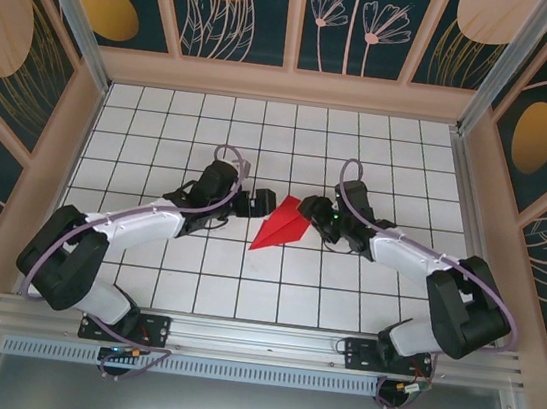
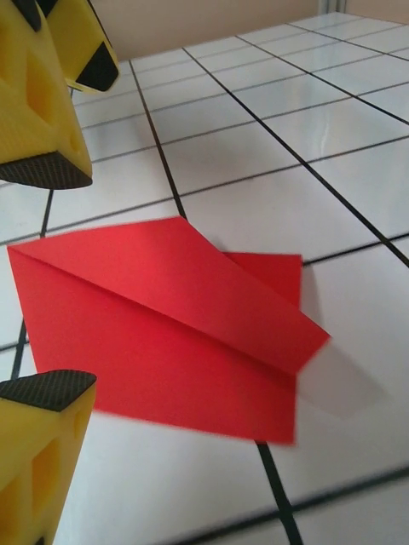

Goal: Fold a paper plane with a square sheet of paper (pick it up from the middle)
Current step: Fourth fold the wing at the center of the table, then turn over the paper at the center of the table.

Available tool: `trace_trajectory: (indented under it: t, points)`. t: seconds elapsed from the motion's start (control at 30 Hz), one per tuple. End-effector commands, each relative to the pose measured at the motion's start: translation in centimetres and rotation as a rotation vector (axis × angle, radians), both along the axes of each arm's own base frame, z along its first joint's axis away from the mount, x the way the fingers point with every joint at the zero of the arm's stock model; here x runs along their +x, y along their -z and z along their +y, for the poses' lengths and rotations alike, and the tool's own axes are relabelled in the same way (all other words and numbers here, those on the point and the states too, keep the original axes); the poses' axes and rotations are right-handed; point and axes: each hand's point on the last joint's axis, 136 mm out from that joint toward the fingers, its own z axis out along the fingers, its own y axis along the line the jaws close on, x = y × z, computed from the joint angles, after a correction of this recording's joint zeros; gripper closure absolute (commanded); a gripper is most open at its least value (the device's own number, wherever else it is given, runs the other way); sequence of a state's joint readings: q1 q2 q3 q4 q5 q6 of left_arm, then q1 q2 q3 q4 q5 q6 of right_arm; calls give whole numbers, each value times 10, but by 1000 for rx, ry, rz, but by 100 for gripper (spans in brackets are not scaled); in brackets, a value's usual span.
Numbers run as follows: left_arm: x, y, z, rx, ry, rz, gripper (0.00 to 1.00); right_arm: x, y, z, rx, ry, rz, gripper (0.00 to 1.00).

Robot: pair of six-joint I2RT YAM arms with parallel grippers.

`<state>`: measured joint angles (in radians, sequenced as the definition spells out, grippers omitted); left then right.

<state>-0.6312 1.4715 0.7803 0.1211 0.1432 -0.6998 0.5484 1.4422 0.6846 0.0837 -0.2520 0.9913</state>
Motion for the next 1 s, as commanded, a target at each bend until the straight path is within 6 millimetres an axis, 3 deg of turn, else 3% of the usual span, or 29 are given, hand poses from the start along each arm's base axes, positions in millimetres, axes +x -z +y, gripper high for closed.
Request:
trace_trajectory:
  t: [0.0, 0.3, 0.97]
  points:
    - [1, 0, 22, 50, -63, -15, 2, 7, 5, 12, 55, 83, 29, 42]
    - [-2, 11, 52, 55, -191, 31, 1, 14, 19, 36, 88, 44, 40, 49]
    - [-6, 11, 54, 44, -171, 34, 1, 14, 31, 63, 165, -58, 35, 61]
